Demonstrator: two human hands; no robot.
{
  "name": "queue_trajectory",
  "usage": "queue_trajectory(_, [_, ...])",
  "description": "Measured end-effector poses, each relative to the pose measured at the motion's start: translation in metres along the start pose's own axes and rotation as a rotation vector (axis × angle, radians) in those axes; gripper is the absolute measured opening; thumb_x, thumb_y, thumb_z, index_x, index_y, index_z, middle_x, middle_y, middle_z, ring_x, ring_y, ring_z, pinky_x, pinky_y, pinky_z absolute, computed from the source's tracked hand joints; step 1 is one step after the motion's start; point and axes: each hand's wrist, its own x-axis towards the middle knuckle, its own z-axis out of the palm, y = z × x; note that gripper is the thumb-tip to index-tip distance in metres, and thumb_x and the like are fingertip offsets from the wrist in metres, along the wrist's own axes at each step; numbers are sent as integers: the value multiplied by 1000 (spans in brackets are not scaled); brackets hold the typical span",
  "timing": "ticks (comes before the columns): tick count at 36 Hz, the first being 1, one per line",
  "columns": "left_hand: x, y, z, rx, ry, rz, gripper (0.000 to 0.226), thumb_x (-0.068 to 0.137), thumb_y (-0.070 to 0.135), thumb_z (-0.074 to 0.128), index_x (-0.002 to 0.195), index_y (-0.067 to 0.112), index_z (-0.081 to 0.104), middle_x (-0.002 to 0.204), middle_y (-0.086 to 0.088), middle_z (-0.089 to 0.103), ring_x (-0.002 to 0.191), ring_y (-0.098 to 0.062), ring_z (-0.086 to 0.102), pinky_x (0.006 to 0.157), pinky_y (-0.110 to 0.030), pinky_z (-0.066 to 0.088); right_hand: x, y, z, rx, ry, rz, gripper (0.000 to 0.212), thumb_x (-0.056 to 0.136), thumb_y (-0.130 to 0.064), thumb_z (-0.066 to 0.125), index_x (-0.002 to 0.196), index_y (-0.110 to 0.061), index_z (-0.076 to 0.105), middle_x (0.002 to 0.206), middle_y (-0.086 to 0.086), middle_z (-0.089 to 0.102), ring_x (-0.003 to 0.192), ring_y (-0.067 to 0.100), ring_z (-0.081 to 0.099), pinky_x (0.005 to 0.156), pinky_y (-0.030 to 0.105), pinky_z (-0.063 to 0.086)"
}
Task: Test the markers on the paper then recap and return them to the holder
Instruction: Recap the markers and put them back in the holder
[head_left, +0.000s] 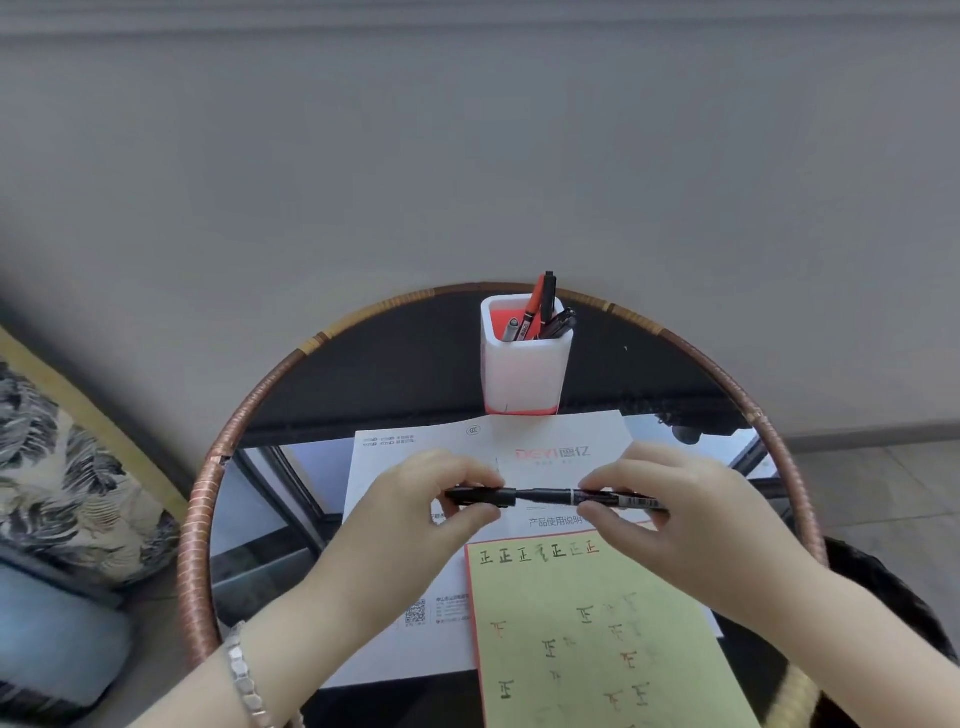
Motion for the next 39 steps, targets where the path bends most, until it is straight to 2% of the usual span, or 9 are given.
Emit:
queue_trajectory(3, [-1, 3, 1, 37, -19, 54, 19, 84, 18, 65, 91, 36, 63, 85, 18, 60, 87, 3, 50, 70, -3, 37, 1, -3, 0, -3, -12, -35, 26, 80, -47, 49, 84, -30, 69, 70, -24, 48, 63, -22, 42, 47, 3, 30])
queue_trajectory(9, [0, 7, 7, -1, -7, 135, 15, 83, 17, 66, 96, 23, 70, 80, 12, 64, 83, -6, 52, 71, -16, 43, -1, -5, 1, 58, 28, -89, 24, 82, -39, 50, 89, -26, 68, 71, -20, 54, 55, -13, 37, 50, 14, 38])
queue_trajectory(14, [1, 6, 12, 36, 4, 277, 12, 83, 24, 61, 90, 19, 70, 74, 8, 60, 72, -5, 53, 64, -9, 39, -2, -10, 3, 128, 96, -105, 22, 82, -34, 54, 86, -21, 71, 68, -16, 60, 53, -9, 40, 47, 14, 37])
queue_trajectory(22, [6, 8, 15, 222, 98, 529, 16, 87, 23, 53, 92, 12, 64, 75, 7, 60, 70, -7, 49, 64, -17, 42, -1, -11, 2, 330, 80, 23, 21, 74, -43, 55, 91, -34, 64, 68, -13, 65, 56, 8, 56, 51, 21, 42])
queue_trajectory(26, [15, 5, 8, 387, 74, 701, 13, 89, 21, 50, 98, 13, 55, 74, 0, 63, 66, -13, 50, 58, -23, 44, -3, -16, 2, 530, 1, 133, 23, 70, -48, 53, 84, -36, 66, 56, -14, 58, 50, 6, 45, 49, 16, 33])
queue_trajectory(29, [27, 7, 0, 304, -17, 613, 23, 86, 28, 52, 101, 16, 65, 78, 3, 66, 73, -7, 53, 65, -21, 47, 5, -21, 0, 303, -36, 143, 14, 84, -42, 49, 87, -40, 63, 66, -15, 58, 61, 6, 48, 54, 21, 36])
queue_trajectory(33, [37, 13, 2, 305, 26, 524, 27, 83, 32, 55, 100, 16, 68, 81, 7, 65, 75, -4, 52, 70, -13, 43, 20, -25, -4, 247, -66, 91, 30, 92, -26, 45, 96, -56, 52, 82, -33, 55, 93, -10, 44, 79, 6, 34])
queue_trajectory(36, [41, 13, 2, 314, 108, 402, 22, 84, 28, 64, 104, 19, 63, 84, 14, 59, 73, -2, 52, 63, -8, 40, 26, -13, -1, 188, -54, 91, 26, 92, -23, 48, 111, -38, 58, 94, -27, 53, 98, -6, 39, 82, 3, 29])
queue_trajectory(39, [46, 1, 0, 311, 63, 280, 17, 88, 24, 58, 105, 23, 60, 88, 18, 58, 81, 3, 53, 68, -9, 42, 31, 3, 3, 159, 63, 139, 23, 90, -17, 53, 111, -17, 62, 94, -22, 43, 93, -11, 40, 80, -2, 29])
